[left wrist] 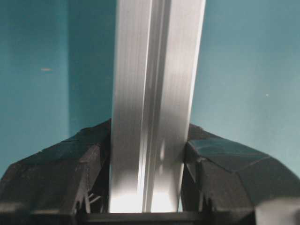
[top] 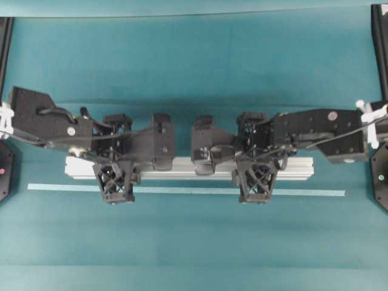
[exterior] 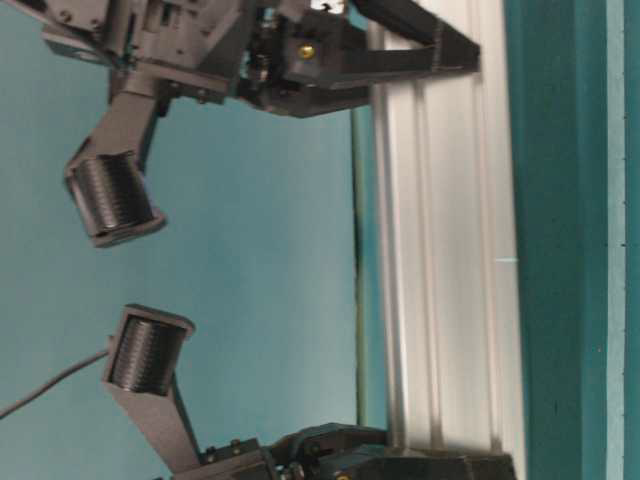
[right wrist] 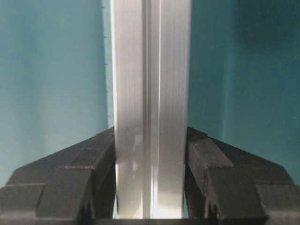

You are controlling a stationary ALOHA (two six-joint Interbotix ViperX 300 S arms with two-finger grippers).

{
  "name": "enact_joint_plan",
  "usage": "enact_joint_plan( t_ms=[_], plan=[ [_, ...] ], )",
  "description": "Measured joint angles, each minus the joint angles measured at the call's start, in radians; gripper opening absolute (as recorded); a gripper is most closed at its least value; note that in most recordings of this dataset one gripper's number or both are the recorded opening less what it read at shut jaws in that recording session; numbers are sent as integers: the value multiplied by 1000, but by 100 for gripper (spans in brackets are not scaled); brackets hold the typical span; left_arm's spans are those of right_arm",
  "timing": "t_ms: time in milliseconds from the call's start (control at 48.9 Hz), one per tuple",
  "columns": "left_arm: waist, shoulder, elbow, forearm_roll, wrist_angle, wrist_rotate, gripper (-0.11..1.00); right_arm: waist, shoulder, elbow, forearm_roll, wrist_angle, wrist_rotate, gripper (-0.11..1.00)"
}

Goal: Lift the metal rail with both hands.
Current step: 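Lower the held rail back down onto the table with both grippers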

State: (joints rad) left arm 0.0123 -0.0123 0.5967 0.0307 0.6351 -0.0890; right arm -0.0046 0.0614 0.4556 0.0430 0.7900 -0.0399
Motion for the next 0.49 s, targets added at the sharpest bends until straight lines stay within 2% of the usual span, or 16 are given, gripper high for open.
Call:
enact_joint_plan(
  t_ms=[491],
  plan=[
    [-8, 49, 18, 0, -57, -5, 36, 15, 20, 60, -2, -91, 2, 38]
  ],
)
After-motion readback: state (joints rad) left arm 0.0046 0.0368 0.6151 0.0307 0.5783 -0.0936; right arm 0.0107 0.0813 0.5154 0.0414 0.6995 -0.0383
